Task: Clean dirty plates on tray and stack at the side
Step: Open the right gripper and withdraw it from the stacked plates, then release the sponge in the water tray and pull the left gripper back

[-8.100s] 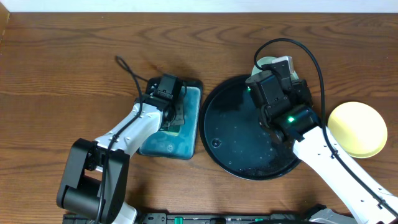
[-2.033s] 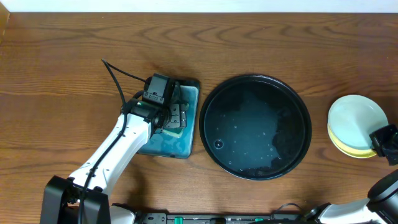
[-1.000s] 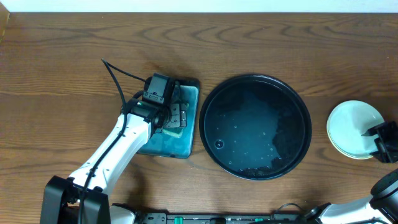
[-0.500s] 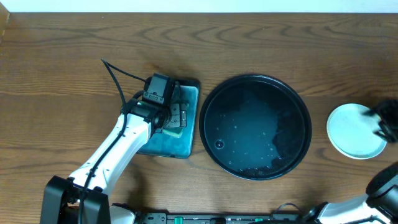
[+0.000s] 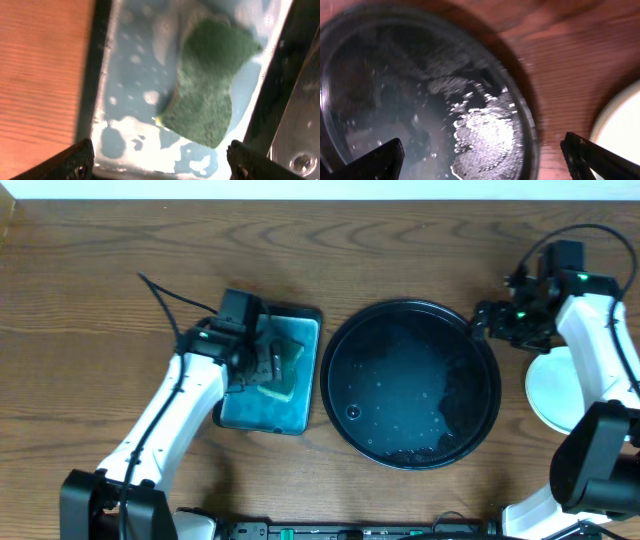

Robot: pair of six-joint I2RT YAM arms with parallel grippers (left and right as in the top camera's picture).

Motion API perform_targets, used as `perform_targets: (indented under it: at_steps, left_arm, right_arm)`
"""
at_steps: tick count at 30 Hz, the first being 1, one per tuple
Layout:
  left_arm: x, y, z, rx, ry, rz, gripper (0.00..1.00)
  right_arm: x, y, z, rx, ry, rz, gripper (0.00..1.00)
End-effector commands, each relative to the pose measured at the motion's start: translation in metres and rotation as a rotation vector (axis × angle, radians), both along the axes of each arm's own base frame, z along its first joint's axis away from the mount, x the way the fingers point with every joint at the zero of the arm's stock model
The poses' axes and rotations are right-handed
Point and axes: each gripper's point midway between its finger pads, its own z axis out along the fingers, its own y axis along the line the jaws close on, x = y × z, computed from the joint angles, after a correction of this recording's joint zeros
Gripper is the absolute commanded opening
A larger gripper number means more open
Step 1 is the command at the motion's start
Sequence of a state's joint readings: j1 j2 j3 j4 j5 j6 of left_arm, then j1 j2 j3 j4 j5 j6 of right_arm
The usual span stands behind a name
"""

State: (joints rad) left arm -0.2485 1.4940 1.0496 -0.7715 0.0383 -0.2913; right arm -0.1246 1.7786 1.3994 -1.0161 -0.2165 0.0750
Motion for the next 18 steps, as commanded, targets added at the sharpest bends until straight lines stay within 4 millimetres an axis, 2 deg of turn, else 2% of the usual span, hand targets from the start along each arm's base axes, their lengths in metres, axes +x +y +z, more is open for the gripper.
perform_targets:
  at_steps: [1, 5, 10, 15, 18]
  left_arm:
    - [-0.001, 0.017, 0.021, -0.006, 0.023, 0.056, 0.86]
    - [-0.019, 0.028, 0.024, -0.014, 0.082, 0.087, 0.86]
    - [-0.033, 0.032, 0.03, -0.017, 0.069, 0.095, 0.86]
    - [-0.042, 0.034, 0.036, -0.029, -0.012, 0.091, 0.86]
    - [-0.047, 0.035, 0.041, -0.04, -0.101, 0.073, 0.86]
  right_arm:
    - [-0.005, 0.017, 0.005, -0.033, 0.013, 0.065, 0.99]
    - [-0.017, 0.027, 0.013, -0.028, 0.036, 0.068, 0.99]
    - [-0.029, 0.022, 0.039, -0.073, -0.007, 0.045, 0.99]
    - [-0.041, 0.019, 0.07, -0.111, -0.133, 0.031, 0.99]
    - [-0.055, 0.019, 0.084, -0.114, -0.245, 0.019, 0.99]
